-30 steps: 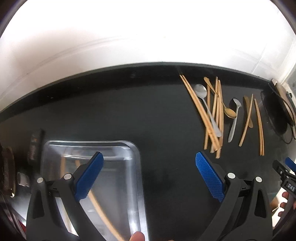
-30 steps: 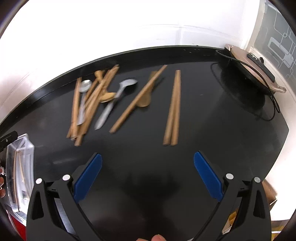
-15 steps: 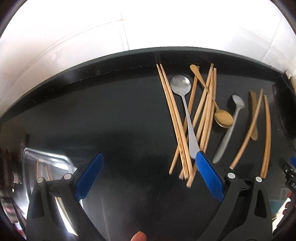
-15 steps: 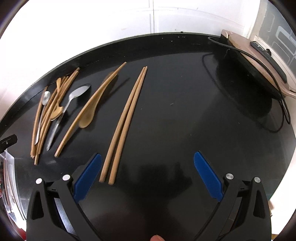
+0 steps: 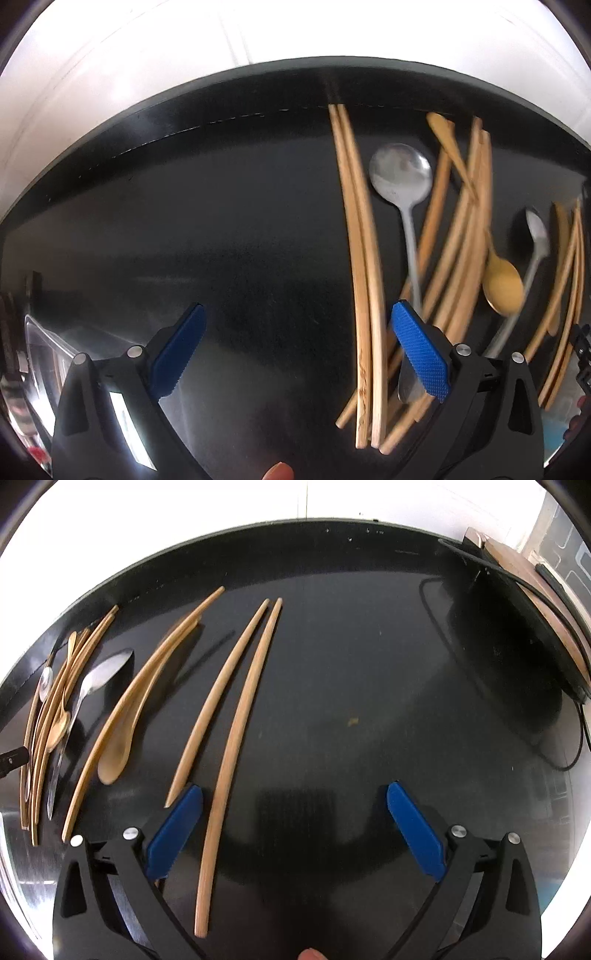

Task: Organize utensils
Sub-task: 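Move both grippers back over the remaining chopsticks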

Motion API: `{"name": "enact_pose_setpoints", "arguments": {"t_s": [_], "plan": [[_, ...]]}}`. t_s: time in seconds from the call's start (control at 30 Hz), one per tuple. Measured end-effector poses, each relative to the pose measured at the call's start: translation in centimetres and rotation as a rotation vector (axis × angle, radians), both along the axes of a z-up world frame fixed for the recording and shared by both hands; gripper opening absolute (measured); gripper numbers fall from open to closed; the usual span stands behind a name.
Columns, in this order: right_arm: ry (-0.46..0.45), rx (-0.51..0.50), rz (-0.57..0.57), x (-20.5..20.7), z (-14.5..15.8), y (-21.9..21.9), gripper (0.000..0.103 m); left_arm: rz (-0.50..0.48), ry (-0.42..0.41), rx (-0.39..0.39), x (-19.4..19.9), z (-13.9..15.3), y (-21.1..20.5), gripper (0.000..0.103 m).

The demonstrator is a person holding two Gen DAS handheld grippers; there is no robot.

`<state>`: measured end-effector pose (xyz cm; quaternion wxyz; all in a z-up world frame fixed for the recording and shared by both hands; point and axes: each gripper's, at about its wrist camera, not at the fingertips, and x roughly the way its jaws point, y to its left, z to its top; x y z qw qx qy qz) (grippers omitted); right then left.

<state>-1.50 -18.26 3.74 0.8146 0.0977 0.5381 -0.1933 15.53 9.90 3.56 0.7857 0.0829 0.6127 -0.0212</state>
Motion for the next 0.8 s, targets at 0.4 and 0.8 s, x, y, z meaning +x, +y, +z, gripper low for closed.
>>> {"name": "enact_pose_setpoints", "arguments": {"t_s": [0.4,0.8], "plan": [[-0.042,-0.014,-0.032,1.1,0.0,0.5,0.098,0.119,-0.02,-0.113,1.7,0.5,2.5,0.098],[-0.059,-0.021,-0.047,1.1,-0.1,0.5,0.098,0.167,-0.022,-0.184,3.2,-0.5,4.0,0.098]]}}
